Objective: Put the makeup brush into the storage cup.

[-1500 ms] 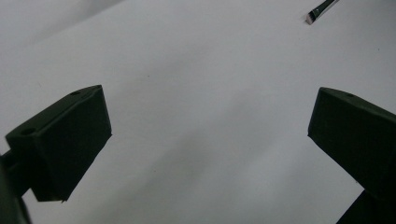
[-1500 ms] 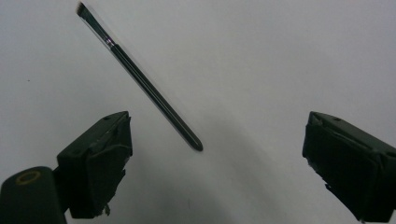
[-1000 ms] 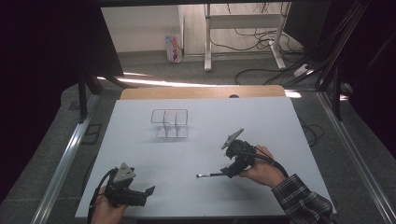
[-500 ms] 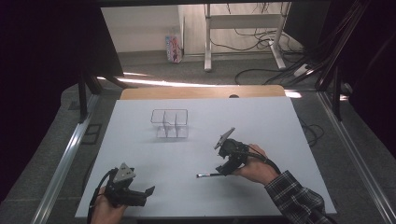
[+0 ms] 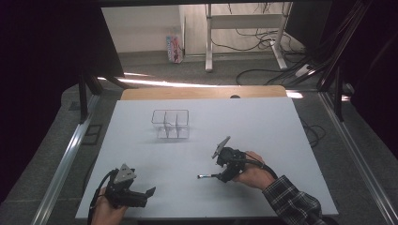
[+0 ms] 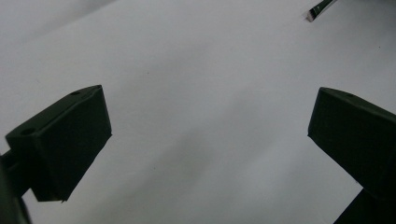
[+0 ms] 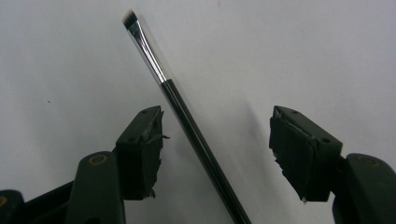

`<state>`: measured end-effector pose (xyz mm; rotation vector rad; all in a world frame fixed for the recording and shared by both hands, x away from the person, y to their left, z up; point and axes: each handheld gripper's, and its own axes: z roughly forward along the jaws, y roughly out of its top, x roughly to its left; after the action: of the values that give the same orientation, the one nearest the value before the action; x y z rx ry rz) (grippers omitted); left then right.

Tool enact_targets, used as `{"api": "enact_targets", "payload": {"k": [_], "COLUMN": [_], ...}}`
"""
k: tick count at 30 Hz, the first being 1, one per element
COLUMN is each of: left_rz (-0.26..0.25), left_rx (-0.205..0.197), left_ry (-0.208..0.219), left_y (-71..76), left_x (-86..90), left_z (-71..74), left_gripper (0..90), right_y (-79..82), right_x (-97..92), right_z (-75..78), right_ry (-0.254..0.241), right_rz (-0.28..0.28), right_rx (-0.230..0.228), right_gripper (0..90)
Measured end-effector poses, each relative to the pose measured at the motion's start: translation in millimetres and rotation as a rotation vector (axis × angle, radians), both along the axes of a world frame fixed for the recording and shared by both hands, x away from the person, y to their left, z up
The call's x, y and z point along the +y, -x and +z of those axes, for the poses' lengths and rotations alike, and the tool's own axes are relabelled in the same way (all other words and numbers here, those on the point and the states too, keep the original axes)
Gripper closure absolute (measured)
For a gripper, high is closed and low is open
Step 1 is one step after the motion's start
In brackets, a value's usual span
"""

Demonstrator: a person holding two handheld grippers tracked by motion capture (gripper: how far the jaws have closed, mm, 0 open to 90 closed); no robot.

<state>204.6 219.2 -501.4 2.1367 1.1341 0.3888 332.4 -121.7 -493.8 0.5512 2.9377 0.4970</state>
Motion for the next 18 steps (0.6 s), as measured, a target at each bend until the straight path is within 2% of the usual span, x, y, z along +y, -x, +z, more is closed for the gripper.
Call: {"api": "enact_targets", "payload": {"k": [5, 7, 8, 9, 10, 11, 12, 16, 18], "left_rz": [-0.002, -0.003, -0.005, -0.005, -0.005, -0.005, -0.005, -0.003, -0.013], "left_rx": [0.001, 0.002, 0.002, 0.002, 0.001, 0.001, 0.001, -0.006, -0.012], "left_ry": [-0.002, -0.001, -0.004, -0.004, -0.003, -0.004, -0.004, -0.006, 0.015], "left_y": [-0.1, -0.1, -0.1, -0.1, 0.0, 0.1, 0.1, 1.2, 1.5], "left_x": [-0.2, -0.3, -0.3, -0.3, -0.3, -0.3, -0.3, -0.8, 0.8], "left_z": [-0.1, -0.2, -0.1, -0.1, 0.0, 0.0, 0.0, 0.2, 0.8], "left_gripper": [0.0, 0.0, 0.0, 0.0, 0.0, 0.0, 0.0, 1.3, 2.3], "right_y": [1.3, 1.2, 0.4, 0.4, 0.2, -0.6, -0.6, 3.7, 2.2], "right_x": [0.9, 1.5, 1.9, 1.9, 2.4, 2.1, 2.1, 7.9, 7.3], "right_z": [-4.5, -5.4, -7.2, -7.2, -8.1, -7.9, -7.9, -5.0, -5.0], "right_ry": [0.013, 0.015, 0.022, 0.022, 0.029, 0.034, 0.034, 0.085, 0.076], "right_rz": [0.010, 0.019, 0.032, 0.032, 0.036, 0.050, 0.050, 0.093, 0.083], "right_rx": [0.004, 0.006, 0.013, 0.013, 0.035, 0.035, 0.035, 0.062, 0.081], "right_gripper": [37.3, 39.4, 44.7, 44.7, 50.5, 54.6, 54.6, 83.9, 84.0]}}
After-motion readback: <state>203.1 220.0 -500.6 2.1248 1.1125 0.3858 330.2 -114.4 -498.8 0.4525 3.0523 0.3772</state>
